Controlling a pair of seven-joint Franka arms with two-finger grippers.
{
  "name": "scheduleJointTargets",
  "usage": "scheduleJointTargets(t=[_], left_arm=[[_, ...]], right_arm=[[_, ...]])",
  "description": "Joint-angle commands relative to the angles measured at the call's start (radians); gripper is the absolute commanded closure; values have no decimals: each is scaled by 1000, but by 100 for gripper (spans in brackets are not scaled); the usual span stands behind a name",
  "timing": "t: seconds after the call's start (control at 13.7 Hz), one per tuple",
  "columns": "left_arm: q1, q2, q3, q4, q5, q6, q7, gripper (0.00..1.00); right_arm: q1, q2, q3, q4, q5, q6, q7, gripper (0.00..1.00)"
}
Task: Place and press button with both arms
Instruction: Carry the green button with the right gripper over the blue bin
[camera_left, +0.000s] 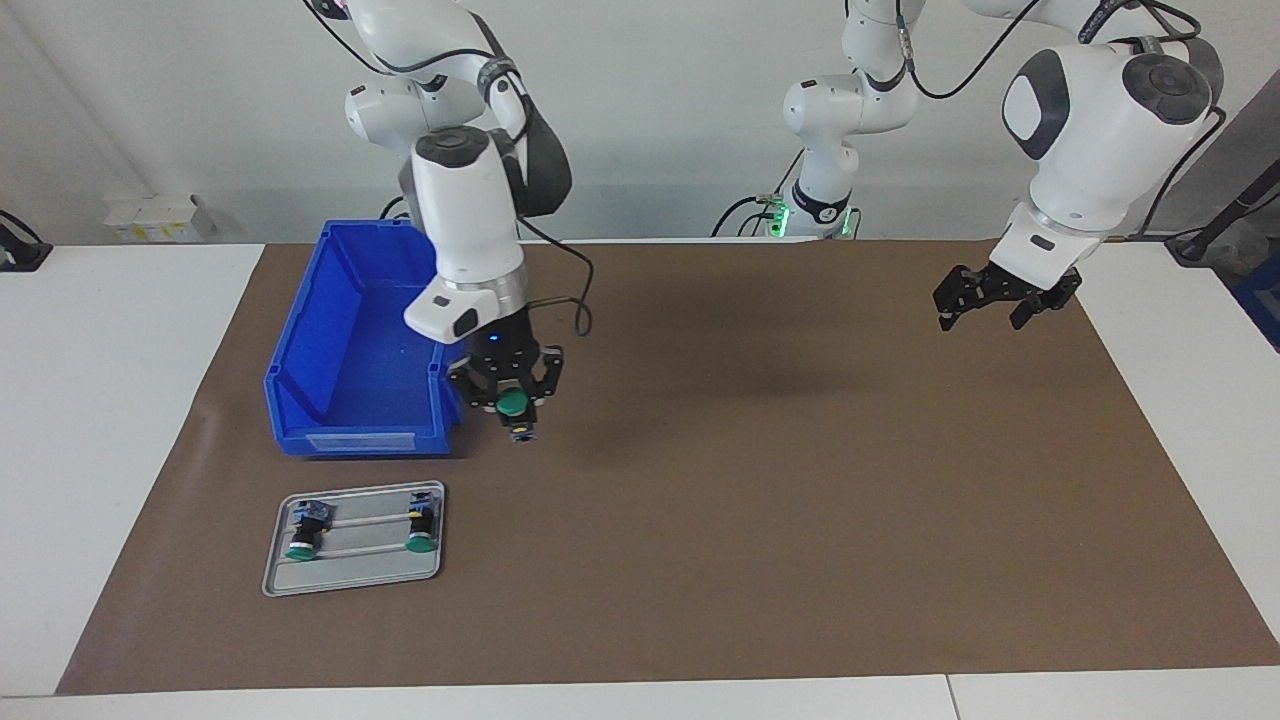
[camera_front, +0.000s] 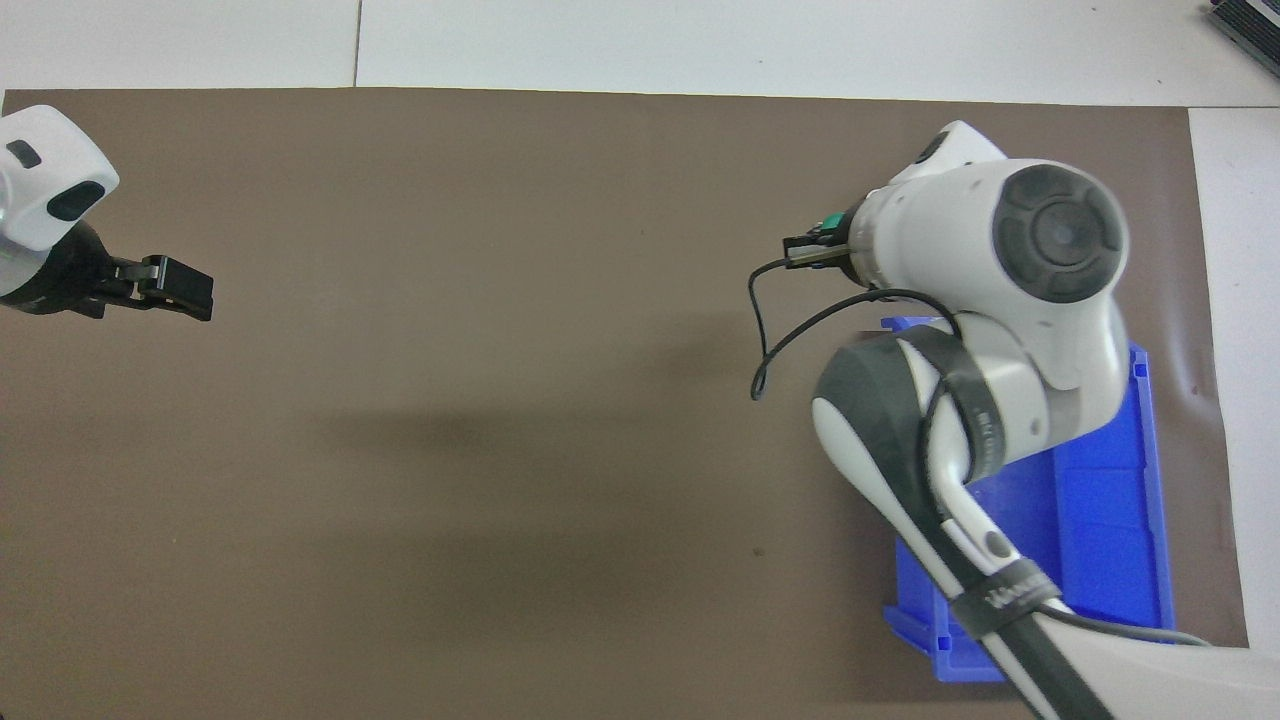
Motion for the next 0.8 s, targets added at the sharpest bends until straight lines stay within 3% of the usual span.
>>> scheduleJointTargets(t=[0.0,0.22,0.44,0.73], left_arm=[[9,-28,-2,-33,-12,21,12,0],[8,-28,-2,-33,-12,21,12,0],[-1,-35,-4,-40,-12,2,10,0],[-6,-43,-2,-26,-12,46,16,0]], right_arm=[[-176,-109,20,-93,45,-79,-250,100],[-321,-186,19,-246,153,-49,-470,100],[-339,-261,19,-430,162,56,-484,100],[-333,-264,19,-597,162,204,-483,100]])
